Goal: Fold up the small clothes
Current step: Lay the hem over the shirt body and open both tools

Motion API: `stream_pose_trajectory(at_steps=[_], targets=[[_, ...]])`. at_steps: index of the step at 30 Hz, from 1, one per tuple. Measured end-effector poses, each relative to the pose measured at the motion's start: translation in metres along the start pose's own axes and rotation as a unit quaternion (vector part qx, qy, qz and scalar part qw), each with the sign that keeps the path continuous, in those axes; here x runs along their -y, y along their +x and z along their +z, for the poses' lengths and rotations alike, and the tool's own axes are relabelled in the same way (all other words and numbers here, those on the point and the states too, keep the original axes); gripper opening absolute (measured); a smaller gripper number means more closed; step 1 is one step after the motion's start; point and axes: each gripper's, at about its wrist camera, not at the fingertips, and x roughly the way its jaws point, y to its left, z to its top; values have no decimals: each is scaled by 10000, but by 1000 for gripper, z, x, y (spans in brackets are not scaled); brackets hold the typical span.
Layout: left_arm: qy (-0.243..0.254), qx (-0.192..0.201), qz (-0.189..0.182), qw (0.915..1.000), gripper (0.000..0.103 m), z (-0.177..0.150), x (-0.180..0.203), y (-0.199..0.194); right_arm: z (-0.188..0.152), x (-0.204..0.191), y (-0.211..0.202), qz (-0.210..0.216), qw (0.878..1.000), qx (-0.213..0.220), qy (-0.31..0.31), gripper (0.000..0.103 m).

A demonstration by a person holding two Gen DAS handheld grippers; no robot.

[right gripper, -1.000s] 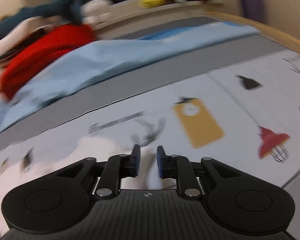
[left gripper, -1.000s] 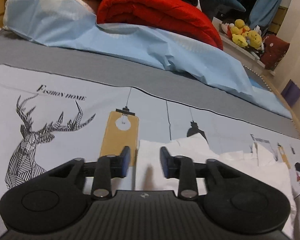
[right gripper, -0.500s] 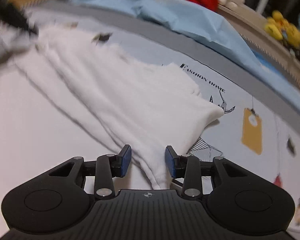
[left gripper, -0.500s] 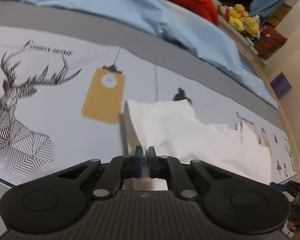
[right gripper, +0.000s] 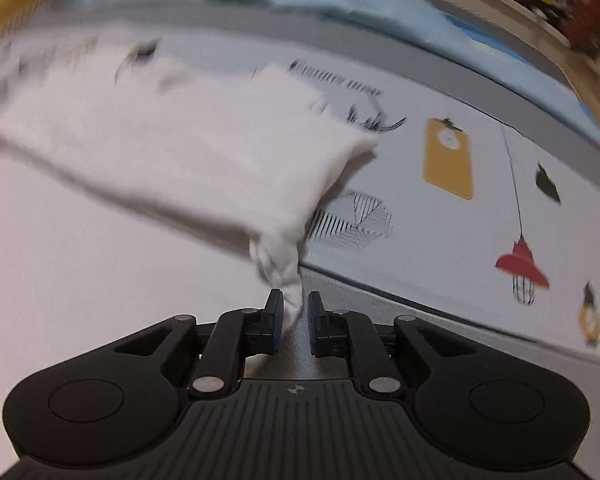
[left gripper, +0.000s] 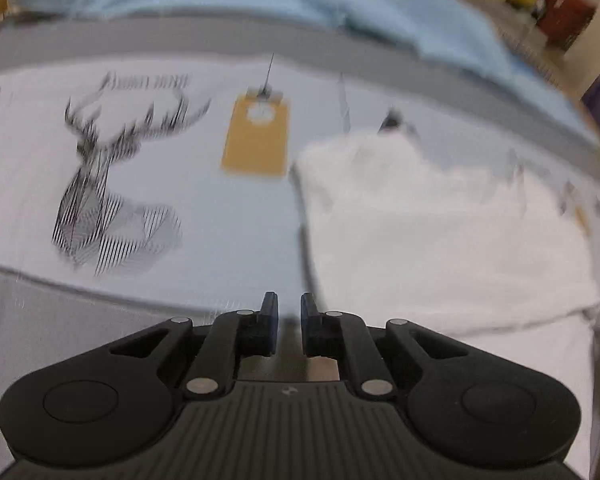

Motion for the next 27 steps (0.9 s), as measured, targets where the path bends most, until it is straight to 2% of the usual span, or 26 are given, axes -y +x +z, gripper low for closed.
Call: stream_pose_trajectory(at_steps=[2,3,4,5,6,7,9,10,12,15,18,21,27], targets=[[25,307,-325,9990,11,-3,6,-3,4,5,-11,97,9968,507,604,21],[134,416,-400,9982,11,-7,12,0,4,6,-15,133,9929,767,895,30],[278,440,-393,9979,14,-12,18,6,5,4,-14,123,9888,973,1127,39],[402,314,-309,9982,15,-17,25,16,5,1,-10,56,9862,1054,1276,41],[521,7,-143,9985,17,-24,29,30,5,-3,-2,-36,9857,954,1387,41],[678,-267,107,9973,26,-33,33,40,3,-5,10,-154,9873,691,1421,41],[848,-67,320,9959,28,-38,40,30,-6,-7,37,-707,9867,-246,1444,41],[847,-43,339,9958,28,-35,43,22,-11,-3,38,-894,9819,-356,1632,41],[775,240,126,9966,29,-32,48,-5,-12,5,25,-842,9740,-381,2066,41],[723,465,17,9963,32,-40,52,-44,-14,6,-8,-760,9702,-158,2298,41],[563,425,-144,9974,33,-57,54,-71,-23,0,-40,-440,9676,-44,2485,41],[555,393,-295,9973,33,-82,57,-92,-36,-12,-67,-333,9682,85,2479,41],[667,444,-217,9966,33,-138,48,-118,-73,-31,-108,-308,9570,142,2881,41]])
